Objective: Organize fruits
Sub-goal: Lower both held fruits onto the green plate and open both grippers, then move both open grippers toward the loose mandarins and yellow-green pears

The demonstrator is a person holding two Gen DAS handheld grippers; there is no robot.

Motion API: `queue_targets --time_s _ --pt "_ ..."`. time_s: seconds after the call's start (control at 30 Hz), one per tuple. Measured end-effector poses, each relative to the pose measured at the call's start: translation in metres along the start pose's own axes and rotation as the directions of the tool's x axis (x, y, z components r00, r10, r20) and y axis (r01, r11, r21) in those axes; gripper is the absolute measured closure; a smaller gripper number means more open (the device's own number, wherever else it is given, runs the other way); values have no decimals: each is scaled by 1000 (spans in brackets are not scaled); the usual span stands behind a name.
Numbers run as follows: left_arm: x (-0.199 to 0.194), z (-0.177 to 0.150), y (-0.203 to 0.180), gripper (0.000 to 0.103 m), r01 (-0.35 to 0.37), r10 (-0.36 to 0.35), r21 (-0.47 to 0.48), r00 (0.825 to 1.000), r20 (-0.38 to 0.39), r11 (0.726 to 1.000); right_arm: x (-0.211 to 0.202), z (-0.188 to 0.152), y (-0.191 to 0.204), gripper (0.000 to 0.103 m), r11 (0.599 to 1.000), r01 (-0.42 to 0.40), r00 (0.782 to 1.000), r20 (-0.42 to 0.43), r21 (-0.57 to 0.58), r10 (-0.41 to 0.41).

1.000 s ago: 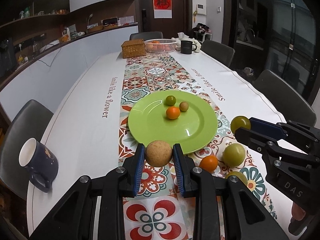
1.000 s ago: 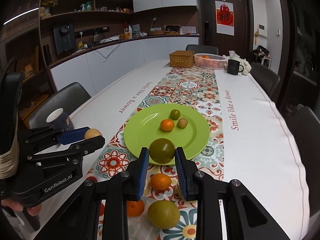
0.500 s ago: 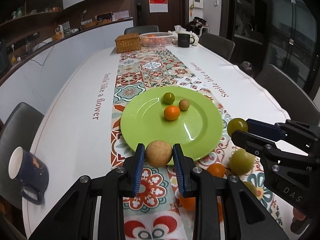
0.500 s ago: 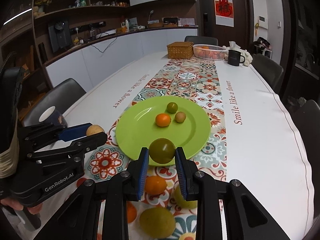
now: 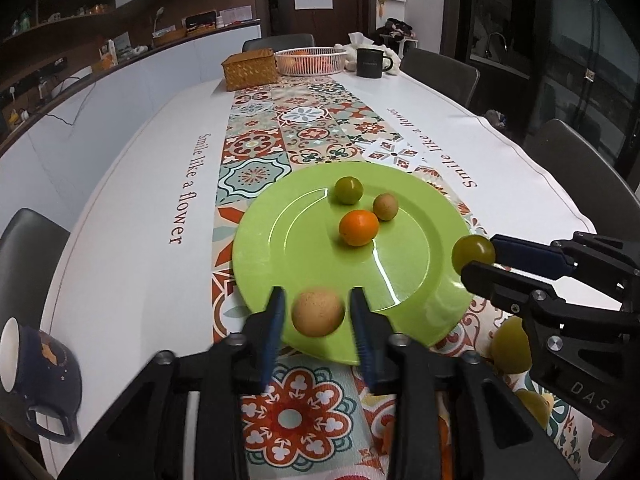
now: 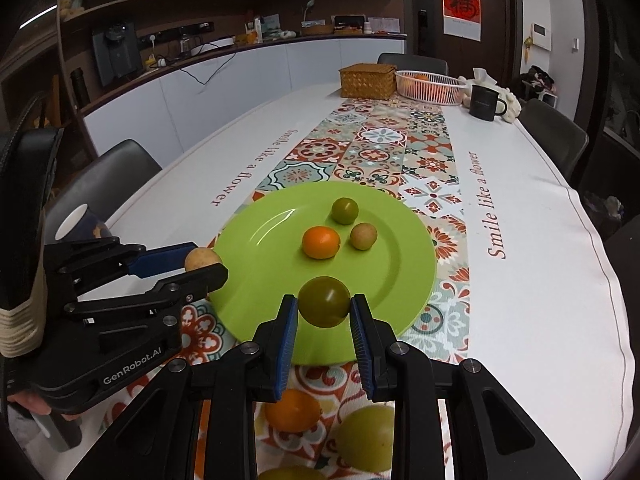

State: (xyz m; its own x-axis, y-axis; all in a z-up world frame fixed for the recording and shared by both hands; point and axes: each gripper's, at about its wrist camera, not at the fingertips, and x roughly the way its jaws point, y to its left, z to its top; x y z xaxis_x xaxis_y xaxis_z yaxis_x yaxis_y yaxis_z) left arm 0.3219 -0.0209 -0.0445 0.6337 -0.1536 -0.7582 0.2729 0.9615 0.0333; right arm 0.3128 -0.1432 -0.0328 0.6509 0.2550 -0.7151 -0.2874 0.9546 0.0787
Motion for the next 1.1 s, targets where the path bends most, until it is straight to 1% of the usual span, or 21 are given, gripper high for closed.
queue_targets --time_s 0.03,0.1,0.17,0.27,0.33,0.4,0.57,0.67,0.73,0.8,0.87,0.93,1.1 --pt "-3 -1 0 60 -5 5 1 1000 8 1000 1 0 -1 74 1000 0 1000 0 2 0" --pt "-8 -3 0 59 -21 21 0 1000 15 1000 1 0 -2 70 1000 16 1000 3 9 -16" --pt "-17 -6 0 58 -31 31 -2 999 27 1000 -2 -2 -6 70 1000 15 1000 6 25 -15" --pt "-32 -12 -2 54 -49 49 1 998 48 999 -13 -8 -10 70 998 27 999 18 55 -28" --pt "-45 -18 -6 52 -60 60 4 996 64 998 -22 -13 -12 67 997 33 999 30 66 -35" --pt "-55 -24 -11 50 -56 56 9 996 74 998 -33 -19 -12 65 997 39 998 43 72 -42" --pt "-86 -38 -23 46 -77 73 25 990 124 997 -65 -34 -4 65 997 60 994 92 49 -64" --pt "-103 -45 -28 43 -85 80 25 985 153 996 -82 -42 -2 59 997 62 991 112 45 -66" --pt "-115 -51 -32 39 -88 83 23 982 170 996 -94 -47 -1 58 997 64 989 130 45 -70" --pt "-123 -56 -35 37 -87 83 16 980 180 996 -103 -51 0 55 997 64 988 139 42 -69" --pt "-132 -63 -38 36 -82 79 11 979 189 997 -112 -56 1 51 997 64 986 150 38 -69" --pt "-139 -71 -42 34 -83 78 16 978 195 996 -120 -60 2 51 997 67 984 161 33 -72" --pt "-151 -87 -51 33 -82 72 40 974 213 996 -134 -74 6 50 998 67 984 167 18 -69"
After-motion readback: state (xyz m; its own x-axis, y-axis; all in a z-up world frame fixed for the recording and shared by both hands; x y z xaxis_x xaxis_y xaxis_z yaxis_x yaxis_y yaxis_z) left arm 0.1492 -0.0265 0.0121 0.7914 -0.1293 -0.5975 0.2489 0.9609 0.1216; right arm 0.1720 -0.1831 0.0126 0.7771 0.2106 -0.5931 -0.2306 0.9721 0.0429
